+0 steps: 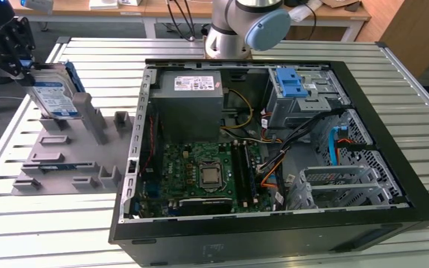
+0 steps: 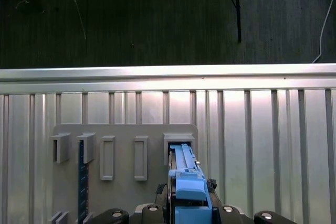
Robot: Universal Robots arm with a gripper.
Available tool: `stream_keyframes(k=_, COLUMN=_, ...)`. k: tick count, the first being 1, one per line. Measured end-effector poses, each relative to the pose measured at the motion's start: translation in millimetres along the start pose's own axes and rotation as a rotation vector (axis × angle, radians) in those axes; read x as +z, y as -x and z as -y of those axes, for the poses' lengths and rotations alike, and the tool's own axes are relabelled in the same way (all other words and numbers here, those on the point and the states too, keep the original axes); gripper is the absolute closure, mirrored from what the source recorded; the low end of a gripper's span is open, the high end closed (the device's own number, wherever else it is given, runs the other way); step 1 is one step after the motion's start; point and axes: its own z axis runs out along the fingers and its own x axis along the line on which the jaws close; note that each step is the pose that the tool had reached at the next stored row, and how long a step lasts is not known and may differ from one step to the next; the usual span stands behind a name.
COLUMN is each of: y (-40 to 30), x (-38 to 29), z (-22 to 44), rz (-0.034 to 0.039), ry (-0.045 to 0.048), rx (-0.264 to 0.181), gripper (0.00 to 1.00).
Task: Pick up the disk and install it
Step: 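Pick up the disk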
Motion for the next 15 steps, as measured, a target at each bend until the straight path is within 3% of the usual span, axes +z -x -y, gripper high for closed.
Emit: stream_keyframes(k=15, y=0.1, x=-8.2, z=-0.1, rz=0.0, ry=0.0, rx=0.0, gripper=0.63)
